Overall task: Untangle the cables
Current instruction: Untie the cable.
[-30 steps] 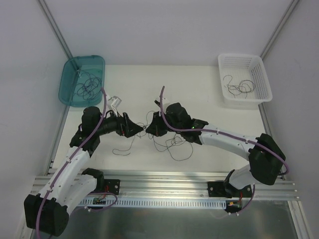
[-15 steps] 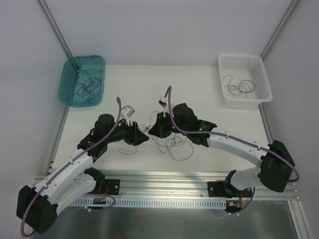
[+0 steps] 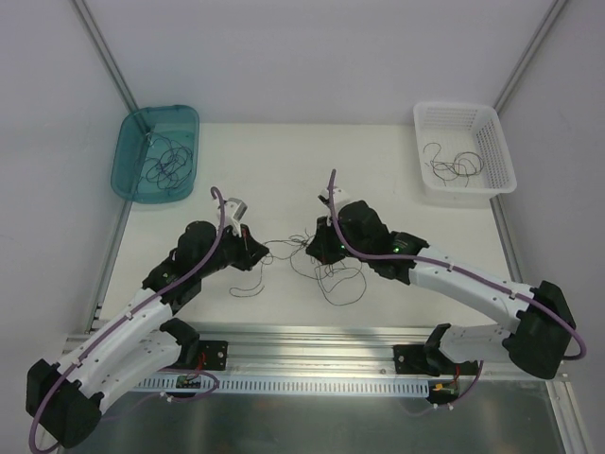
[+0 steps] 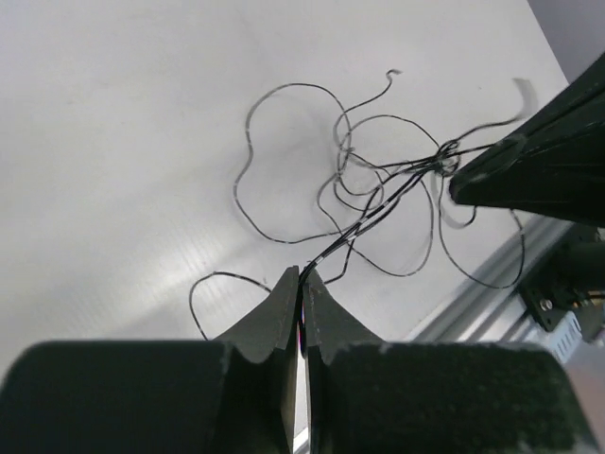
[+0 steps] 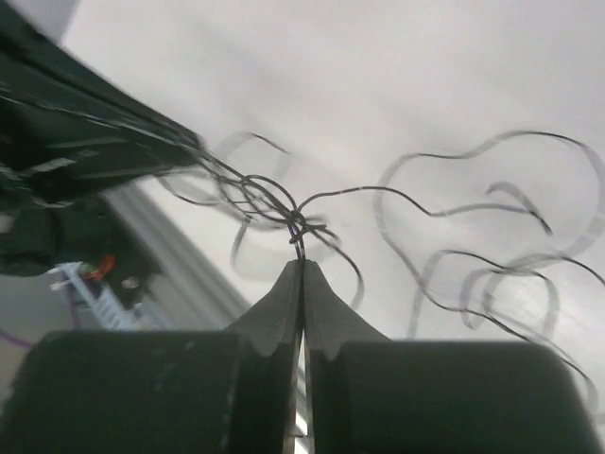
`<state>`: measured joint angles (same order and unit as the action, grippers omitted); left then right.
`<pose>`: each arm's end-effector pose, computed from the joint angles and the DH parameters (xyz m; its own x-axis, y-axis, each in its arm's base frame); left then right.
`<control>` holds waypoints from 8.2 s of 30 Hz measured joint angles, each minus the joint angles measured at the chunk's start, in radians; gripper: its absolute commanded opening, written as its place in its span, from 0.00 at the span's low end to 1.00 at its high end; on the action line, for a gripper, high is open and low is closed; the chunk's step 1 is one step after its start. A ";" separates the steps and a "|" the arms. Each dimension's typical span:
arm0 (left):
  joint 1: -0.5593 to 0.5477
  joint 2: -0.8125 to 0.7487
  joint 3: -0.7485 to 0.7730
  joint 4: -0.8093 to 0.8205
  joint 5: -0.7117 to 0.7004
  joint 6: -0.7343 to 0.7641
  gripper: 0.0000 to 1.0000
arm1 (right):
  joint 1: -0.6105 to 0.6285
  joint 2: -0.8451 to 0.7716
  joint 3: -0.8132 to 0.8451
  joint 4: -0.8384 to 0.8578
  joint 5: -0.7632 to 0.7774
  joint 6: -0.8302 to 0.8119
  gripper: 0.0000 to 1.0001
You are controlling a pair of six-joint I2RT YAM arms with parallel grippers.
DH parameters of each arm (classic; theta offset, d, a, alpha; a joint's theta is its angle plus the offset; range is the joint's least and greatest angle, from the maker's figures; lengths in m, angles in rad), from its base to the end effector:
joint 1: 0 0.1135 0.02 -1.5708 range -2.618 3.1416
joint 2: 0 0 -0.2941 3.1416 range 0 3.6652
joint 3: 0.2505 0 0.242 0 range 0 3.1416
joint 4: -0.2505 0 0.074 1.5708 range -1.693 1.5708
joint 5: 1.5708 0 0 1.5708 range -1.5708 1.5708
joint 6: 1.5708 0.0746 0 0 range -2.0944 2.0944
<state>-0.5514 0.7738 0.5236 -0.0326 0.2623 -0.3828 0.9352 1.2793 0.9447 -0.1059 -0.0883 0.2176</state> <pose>0.1533 -0.1170 0.2784 -0.4887 -0.1229 -0.8638 0.5773 0.6967 -0.4258 0.1792 0.2540 0.3116 -0.4304 -0.2212 -0.8751 -0.7743 0.5888 0.2320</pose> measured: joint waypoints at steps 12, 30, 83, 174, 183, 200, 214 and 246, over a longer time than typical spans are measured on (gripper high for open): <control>0.029 -0.033 0.170 -0.294 -0.349 0.005 0.00 | -0.220 -0.266 -0.086 -0.300 0.349 -0.040 0.01; 0.352 0.034 0.354 -0.557 -0.560 0.064 0.00 | -0.676 -0.431 -0.079 -0.589 0.375 -0.061 0.01; -0.014 0.090 0.185 -0.090 0.195 0.076 0.99 | -0.173 -0.232 0.067 -0.499 0.152 -0.118 0.01; 0.094 0.706 0.190 -0.096 -0.507 -0.417 0.33 | -0.297 -0.447 -0.154 -0.499 0.082 -0.169 0.90; 0.095 0.697 0.177 -0.103 -0.467 -0.412 0.00 | -0.205 -0.420 -0.213 -0.367 0.026 -0.096 0.90; 0.074 0.298 0.158 -0.143 -0.217 -0.318 0.00 | -0.140 -0.269 -0.291 0.046 -0.092 0.116 0.91; -0.026 0.225 0.159 -0.150 -0.190 -0.297 0.00 | -0.079 0.023 -0.211 0.278 -0.045 0.359 0.91; -0.127 0.108 0.363 -0.246 -0.220 -0.191 0.99 | -0.067 -0.037 0.182 -0.080 0.270 0.166 0.01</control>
<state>-0.6785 0.8814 0.8867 -0.2787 0.0425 -0.5735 0.8684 1.2419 1.1263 -0.1864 0.1814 0.3836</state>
